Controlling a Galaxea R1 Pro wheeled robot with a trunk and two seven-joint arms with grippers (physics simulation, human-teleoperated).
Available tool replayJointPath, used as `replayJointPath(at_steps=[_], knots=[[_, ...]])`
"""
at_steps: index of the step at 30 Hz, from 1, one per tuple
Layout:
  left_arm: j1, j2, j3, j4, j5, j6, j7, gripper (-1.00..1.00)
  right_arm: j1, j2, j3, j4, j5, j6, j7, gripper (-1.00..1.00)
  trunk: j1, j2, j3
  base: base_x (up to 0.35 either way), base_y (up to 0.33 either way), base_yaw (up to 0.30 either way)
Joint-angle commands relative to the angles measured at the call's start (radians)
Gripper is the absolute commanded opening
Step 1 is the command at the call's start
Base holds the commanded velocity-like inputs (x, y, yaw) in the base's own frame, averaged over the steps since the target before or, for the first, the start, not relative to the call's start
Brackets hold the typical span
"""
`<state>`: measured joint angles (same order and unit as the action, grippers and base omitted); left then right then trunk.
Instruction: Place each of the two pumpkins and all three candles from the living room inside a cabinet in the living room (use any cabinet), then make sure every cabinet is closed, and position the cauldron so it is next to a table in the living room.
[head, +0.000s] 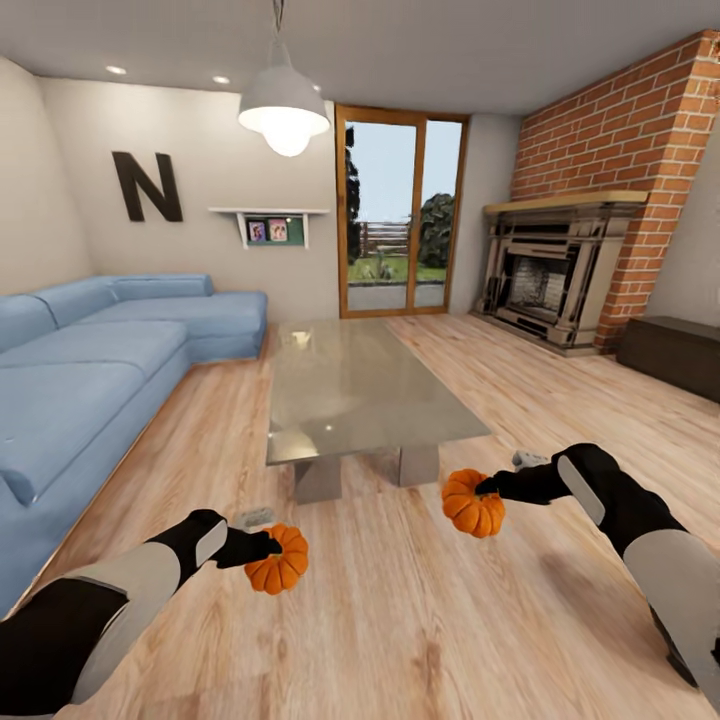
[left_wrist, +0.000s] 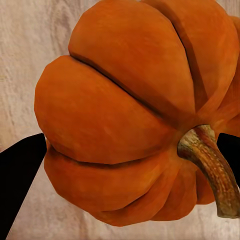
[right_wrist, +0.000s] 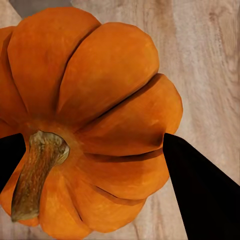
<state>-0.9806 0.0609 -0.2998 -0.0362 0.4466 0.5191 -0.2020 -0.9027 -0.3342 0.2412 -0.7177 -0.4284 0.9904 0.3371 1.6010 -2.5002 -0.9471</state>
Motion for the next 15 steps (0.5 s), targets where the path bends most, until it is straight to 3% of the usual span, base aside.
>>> replayJointPath(at_steps=[1, 8, 15], knots=[[0.000, 0.001, -0.009, 0.000, 0.007, 0.004, -0.002, -1.00, 0.000, 0.002, 0.012, 0.001, 0.010, -0.002, 0.007, -1.00, -0.001, 0.000, 0.003, 0.000, 0.000, -0.011], [0.000, 0.001, -0.008, 0.002, 0.007, -0.002, 0.001, -1.00, 0.049, 0.018, 0.047, 0.004, 0.010, -0.054, 0.004, -1.00, -0.024, 0.042, 0.027, -0.061, 0.000, -0.016], [0.000, 0.012, -0.007, 0.002, 0.008, -0.005, 0.001, -1.00, 0.088, 0.022, 0.050, 0.006, 0.010, -0.135, 0.002, -1.00, -0.051, 0.091, 0.053, -0.280, 0.000, -0.216]])
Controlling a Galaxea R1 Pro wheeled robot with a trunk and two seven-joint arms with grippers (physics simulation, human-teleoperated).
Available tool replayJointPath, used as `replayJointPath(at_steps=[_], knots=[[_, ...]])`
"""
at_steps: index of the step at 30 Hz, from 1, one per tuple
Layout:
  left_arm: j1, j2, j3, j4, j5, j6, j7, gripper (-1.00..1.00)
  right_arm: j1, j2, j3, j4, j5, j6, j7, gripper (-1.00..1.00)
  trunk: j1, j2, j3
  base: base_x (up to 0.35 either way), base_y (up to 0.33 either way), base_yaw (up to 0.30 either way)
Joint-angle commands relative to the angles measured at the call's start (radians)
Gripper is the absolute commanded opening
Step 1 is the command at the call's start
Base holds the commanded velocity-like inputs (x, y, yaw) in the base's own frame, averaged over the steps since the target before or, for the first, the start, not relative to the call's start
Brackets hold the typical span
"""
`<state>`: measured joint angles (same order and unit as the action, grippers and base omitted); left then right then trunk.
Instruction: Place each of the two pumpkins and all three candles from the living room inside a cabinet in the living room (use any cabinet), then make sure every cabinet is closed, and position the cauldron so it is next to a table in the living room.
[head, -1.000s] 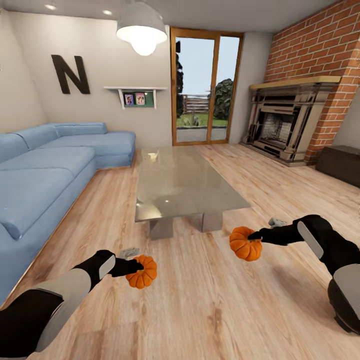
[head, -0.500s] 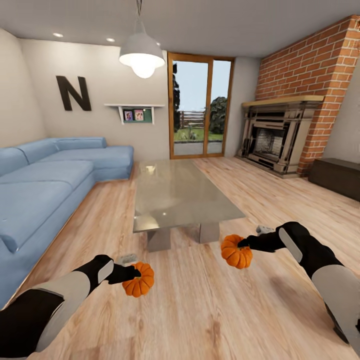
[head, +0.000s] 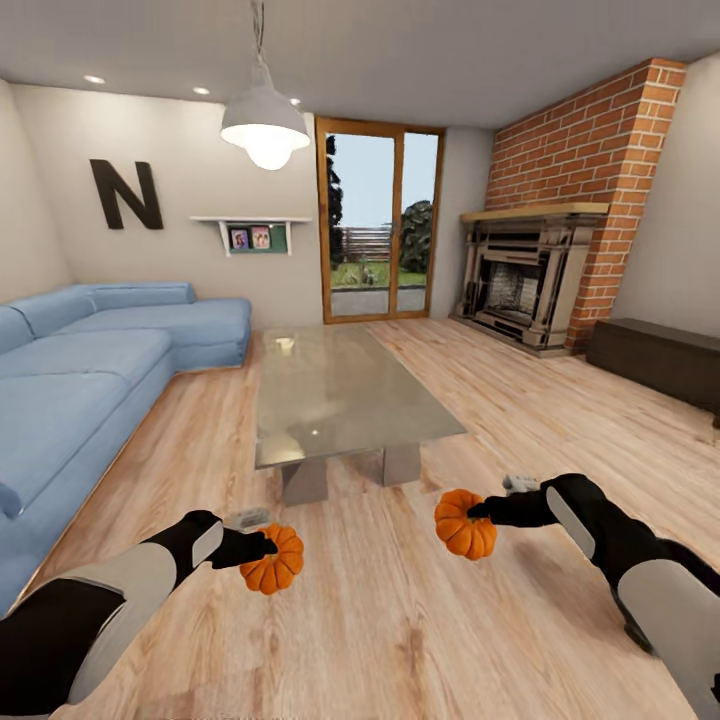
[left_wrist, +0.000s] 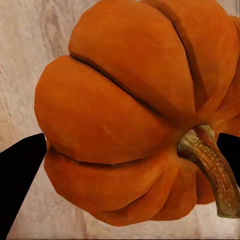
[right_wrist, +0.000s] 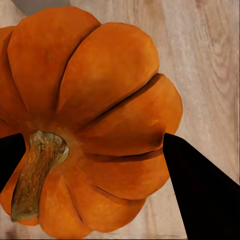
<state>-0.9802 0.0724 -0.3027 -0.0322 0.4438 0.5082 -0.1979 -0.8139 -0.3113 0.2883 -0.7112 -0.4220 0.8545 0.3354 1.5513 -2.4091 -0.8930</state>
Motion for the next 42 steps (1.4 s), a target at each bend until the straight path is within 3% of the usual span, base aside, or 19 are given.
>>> replayJointPath(at_steps=[1, 5, 13, 16, 17, 22, 29, 34, 42], knots=[[0.000, 0.001, -0.004, -0.002, 0.010, 0.006, -0.003, -1.00, 0.001, -0.001, 0.003, 0.000, 0.003, 0.000, 0.003, -1.00, -0.005, 0.007, 0.003, -0.302, 0.000, -0.269], [0.000, 0.007, -0.003, -0.002, 0.012, 0.005, -0.003, -1.00, 0.012, 0.000, 0.004, 0.020, 0.003, -0.003, -0.012, -1.00, -0.020, 0.035, 0.017, -0.304, 0.000, -0.285], [0.000, 0.012, -0.004, -0.002, 0.012, 0.004, -0.002, -1.00, 0.015, 0.030, 0.006, 0.051, 0.003, -0.010, -0.057, -1.00, -0.051, 0.091, 0.042, -0.305, 0.000, -0.293], [0.000, 0.012, -0.004, -0.002, 0.012, -0.001, -0.002, -1.00, 0.015, 0.048, 0.006, 0.069, 0.003, -0.022, -0.066, -1.00, -0.062, 0.112, 0.051, -0.305, 0.000, -0.294], [0.000, 0.012, -0.004, -0.002, 0.011, -0.018, -0.001, -1.00, 0.015, 0.062, 0.006, 0.104, 0.003, -0.072, -0.070, -1.00, -0.066, 0.119, 0.054, -0.305, 0.000, -0.294], [0.000, 0.012, -0.004, -0.002, 0.012, -0.023, -0.001, -1.00, 0.015, 0.072, 0.006, 0.130, 0.003, -0.122, -0.071, -1.00, -0.085, 0.154, 0.072, -0.288, 0.000, -0.293], [0.002, 0.012, -0.002, -0.001, 0.012, -0.032, -0.001, -1.00, 0.016, 0.075, 0.005, 0.135, 0.003, -0.131, -0.072, -1.00, -0.112, 0.203, 0.100, -0.082, 0.000, -0.277], [0.018, 0.010, -0.001, 0.029, 0.015, -0.106, 0.016, -1.00, 0.017, 0.078, 0.006, 0.140, 0.003, -0.133, -0.082, -1.00, -0.131, 0.238, 0.120, -0.006, 0.000, -0.271], [0.022, 0.007, 0.000, 0.042, 0.018, -0.122, 0.027, -1.00, 0.034, 0.152, 0.006, 0.150, 0.003, -0.190, -0.161, -1.00, -0.162, 0.294, 0.153, 0.000, 0.000, -0.270]])
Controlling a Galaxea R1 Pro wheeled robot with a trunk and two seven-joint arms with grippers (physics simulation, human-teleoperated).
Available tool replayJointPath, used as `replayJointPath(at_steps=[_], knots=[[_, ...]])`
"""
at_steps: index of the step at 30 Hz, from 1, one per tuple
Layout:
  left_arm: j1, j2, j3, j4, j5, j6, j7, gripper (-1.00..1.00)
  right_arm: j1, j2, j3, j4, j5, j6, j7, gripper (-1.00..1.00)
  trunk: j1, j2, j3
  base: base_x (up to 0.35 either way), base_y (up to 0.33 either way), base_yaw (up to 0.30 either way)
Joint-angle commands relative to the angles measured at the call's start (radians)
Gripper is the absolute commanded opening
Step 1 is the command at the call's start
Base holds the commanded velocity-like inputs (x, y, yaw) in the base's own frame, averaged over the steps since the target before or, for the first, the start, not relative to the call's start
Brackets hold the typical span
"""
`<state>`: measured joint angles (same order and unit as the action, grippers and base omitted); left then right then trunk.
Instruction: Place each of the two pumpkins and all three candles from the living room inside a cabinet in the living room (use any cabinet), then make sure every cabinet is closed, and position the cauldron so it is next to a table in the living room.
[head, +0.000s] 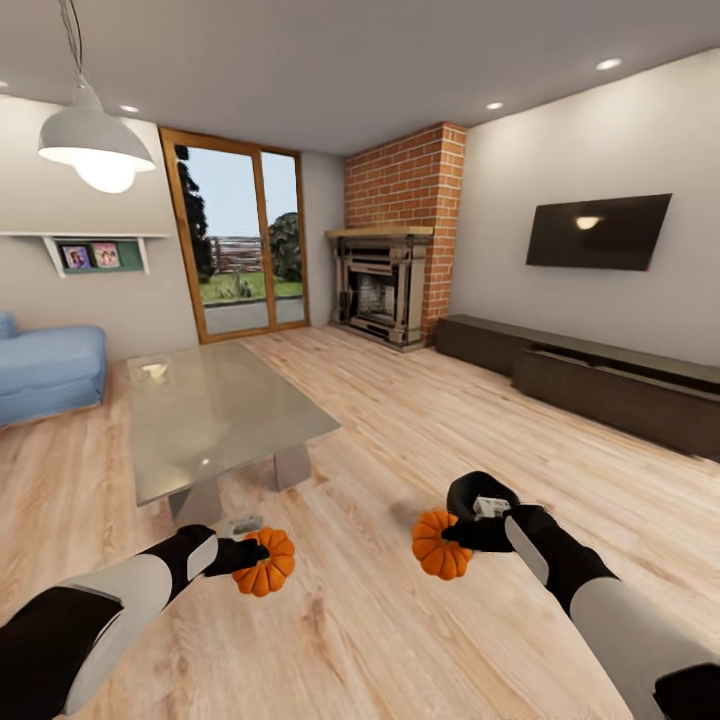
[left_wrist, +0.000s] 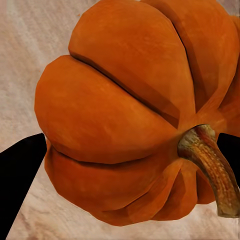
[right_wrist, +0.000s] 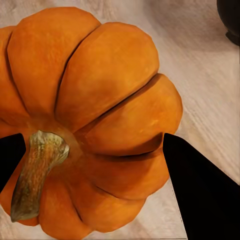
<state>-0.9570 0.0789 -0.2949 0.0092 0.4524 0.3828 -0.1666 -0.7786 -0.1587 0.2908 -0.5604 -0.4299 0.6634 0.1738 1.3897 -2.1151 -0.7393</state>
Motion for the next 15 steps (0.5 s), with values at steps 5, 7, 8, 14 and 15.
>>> replayJointPath(at_steps=[5, 7, 8, 14, 15], knots=[[0.000, -0.002, -0.007, 0.001, 0.009, 0.001, -0.004, -1.00, 0.022, 0.011, 0.005, 0.000, 0.011, -0.018, -0.006, -1.00, -0.019, 0.035, 0.019, 0.000, 0.000, -0.270], [0.000, -0.003, -0.007, 0.001, 0.010, 0.001, -0.004, -1.00, 0.024, 0.012, 0.004, 0.000, 0.011, -0.019, -0.006, -1.00, -0.027, 0.049, 0.027, 0.000, 0.000, -0.270], [0.000, -0.003, -0.007, 0.001, 0.010, 0.001, -0.004, -1.00, 0.024, 0.012, 0.004, 0.000, 0.011, -0.020, -0.007, -1.00, -0.031, 0.056, 0.031, 0.000, 0.000, -0.270], [0.000, -0.005, -0.006, 0.002, 0.020, 0.001, -0.002, -1.00, 0.026, 0.013, 0.004, 0.001, 0.011, -0.021, -0.007, -1.00, -0.054, 0.098, 0.055, 0.000, 0.000, -0.270], [0.000, -0.006, -0.006, 0.002, 0.021, 0.001, -0.003, -1.00, 0.026, 0.013, 0.004, 0.001, 0.012, -0.021, -0.007, -1.00, -0.058, 0.105, 0.059, 0.000, 0.000, -0.270]])
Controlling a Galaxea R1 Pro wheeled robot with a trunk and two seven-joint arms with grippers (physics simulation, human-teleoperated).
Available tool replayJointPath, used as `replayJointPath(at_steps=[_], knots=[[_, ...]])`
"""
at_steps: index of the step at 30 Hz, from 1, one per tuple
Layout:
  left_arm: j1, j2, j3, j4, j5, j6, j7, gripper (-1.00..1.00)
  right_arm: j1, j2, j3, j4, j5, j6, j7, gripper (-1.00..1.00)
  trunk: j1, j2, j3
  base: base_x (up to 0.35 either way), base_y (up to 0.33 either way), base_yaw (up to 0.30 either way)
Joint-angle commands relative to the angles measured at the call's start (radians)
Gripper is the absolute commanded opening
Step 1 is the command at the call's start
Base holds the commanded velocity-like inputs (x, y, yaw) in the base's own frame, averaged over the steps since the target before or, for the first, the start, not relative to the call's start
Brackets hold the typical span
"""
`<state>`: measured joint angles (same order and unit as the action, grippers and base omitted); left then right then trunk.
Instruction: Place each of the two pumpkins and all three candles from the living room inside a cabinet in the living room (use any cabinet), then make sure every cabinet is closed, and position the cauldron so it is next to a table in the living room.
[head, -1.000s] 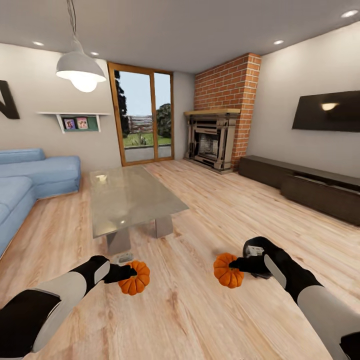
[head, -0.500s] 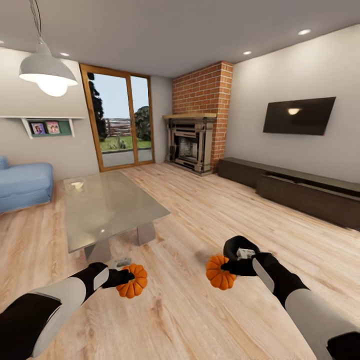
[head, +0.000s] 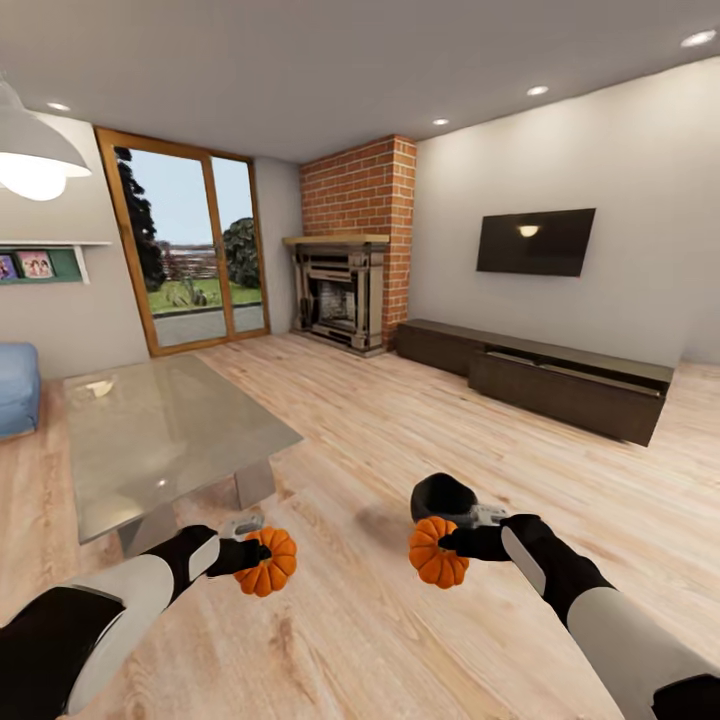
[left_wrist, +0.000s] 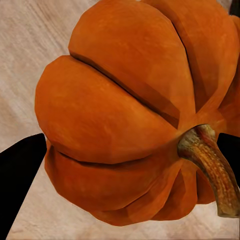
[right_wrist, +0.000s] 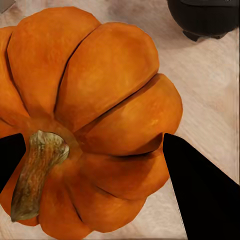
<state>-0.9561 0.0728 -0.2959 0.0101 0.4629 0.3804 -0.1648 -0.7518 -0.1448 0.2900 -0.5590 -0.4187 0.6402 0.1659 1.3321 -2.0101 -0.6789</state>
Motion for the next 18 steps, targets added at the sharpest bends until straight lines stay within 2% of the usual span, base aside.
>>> replayJointPath(at_steps=[1, 15, 18], knots=[[-0.001, -0.001, -0.005, 0.001, 0.010, 0.003, -0.005, -1.00, -0.001, -0.001, 0.005, -0.001, 0.001, 0.003, 0.001, -1.00, -0.004, 0.007, 0.003, 0.000, 0.000, -0.270], [-0.001, -0.012, -0.005, 0.000, 0.011, 0.002, -0.005, -1.00, 0.004, -0.001, 0.005, -0.001, 0.000, 0.003, 0.000, -1.00, -0.058, 0.105, 0.058, 0.000, 0.000, -0.271], [-0.001, -0.026, -0.004, 0.000, 0.011, 0.002, -0.005, -1.00, 0.006, -0.001, 0.005, -0.001, 0.000, 0.003, 0.000, -1.00, -0.069, 0.126, 0.070, 0.000, 0.000, -0.274]])
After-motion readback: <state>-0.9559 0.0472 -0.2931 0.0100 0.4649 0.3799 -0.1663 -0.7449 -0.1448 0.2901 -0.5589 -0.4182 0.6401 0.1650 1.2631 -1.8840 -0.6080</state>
